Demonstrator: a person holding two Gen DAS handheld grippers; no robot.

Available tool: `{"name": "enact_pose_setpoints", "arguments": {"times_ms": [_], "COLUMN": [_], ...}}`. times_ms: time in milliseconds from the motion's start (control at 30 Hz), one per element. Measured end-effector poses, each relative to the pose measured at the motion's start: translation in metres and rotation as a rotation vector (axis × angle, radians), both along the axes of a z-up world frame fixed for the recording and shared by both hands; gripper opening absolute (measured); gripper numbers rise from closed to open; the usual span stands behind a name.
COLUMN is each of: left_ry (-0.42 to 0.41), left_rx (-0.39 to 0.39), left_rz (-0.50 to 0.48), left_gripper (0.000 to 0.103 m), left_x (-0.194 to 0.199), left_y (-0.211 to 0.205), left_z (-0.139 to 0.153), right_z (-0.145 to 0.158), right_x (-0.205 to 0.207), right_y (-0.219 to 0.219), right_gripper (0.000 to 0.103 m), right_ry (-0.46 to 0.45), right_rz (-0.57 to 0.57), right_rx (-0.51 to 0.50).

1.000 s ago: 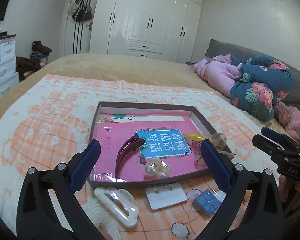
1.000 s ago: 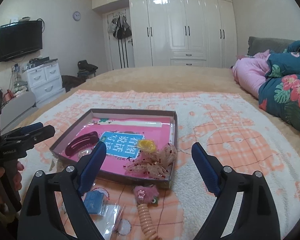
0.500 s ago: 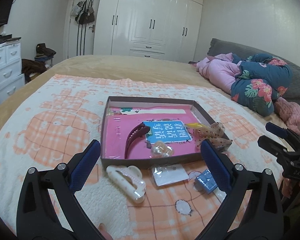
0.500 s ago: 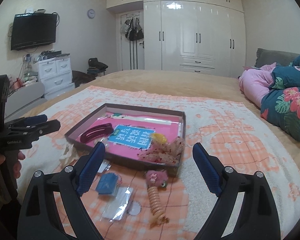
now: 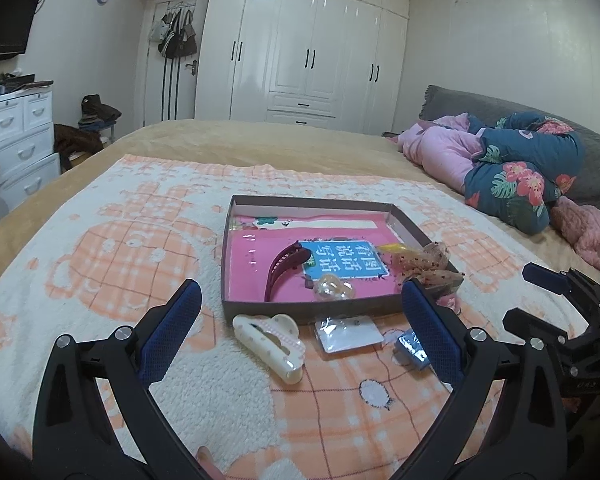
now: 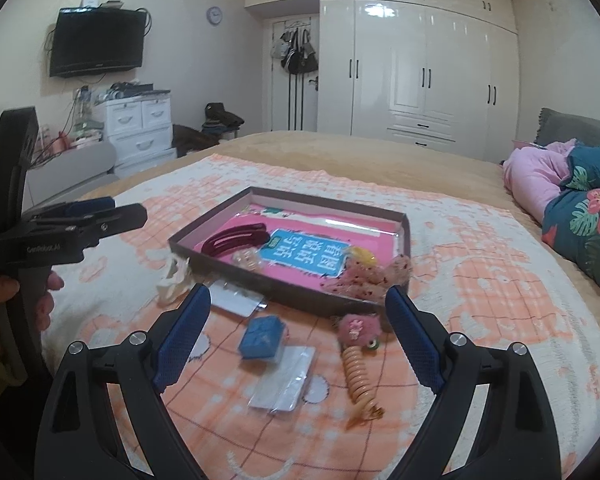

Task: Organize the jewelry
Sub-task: 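Withdraw both tools from the tray toward the remaining items, then close the left tool on the white dotted claw clip while the right tool grasps the blue packet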

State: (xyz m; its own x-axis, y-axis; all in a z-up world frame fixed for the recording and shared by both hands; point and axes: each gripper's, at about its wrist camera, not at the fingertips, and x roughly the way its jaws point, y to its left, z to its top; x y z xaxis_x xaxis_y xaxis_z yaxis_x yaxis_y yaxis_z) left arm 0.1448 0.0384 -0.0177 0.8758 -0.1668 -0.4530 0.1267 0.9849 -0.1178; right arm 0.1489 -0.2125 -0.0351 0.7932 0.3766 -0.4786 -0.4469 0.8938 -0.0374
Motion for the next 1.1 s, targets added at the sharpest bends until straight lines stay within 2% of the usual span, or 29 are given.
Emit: {"name": "enact_pose_setpoints", "arguments": {"times_ms": [433,600,1100], "left_ry": [0.053,0.075,0.176], "left_rx": [0.018,-0.007,0.015], "left_rz": [0.037,0.035,0.031], "left_gripper": [0.092,0.092,0.091], "left_x": [0.003,0.008,0.033], "left_y": [0.012,0.02,0.02], "left_z": [-0.017,-0.024,-0.048], "right_z": [-0.011,-0.014,-0.044], "right_x": [-0.004,-0.003,0.013], "right_y": [0.017,0.021,0.048], "right_gripper": [0.086,0.086,0.085], "right_ry": [0.017,0.019,0.061], "right_rz": [0.044,0.051,0.062], "right_rx": [-0.048,-0.061,-0.181]}}
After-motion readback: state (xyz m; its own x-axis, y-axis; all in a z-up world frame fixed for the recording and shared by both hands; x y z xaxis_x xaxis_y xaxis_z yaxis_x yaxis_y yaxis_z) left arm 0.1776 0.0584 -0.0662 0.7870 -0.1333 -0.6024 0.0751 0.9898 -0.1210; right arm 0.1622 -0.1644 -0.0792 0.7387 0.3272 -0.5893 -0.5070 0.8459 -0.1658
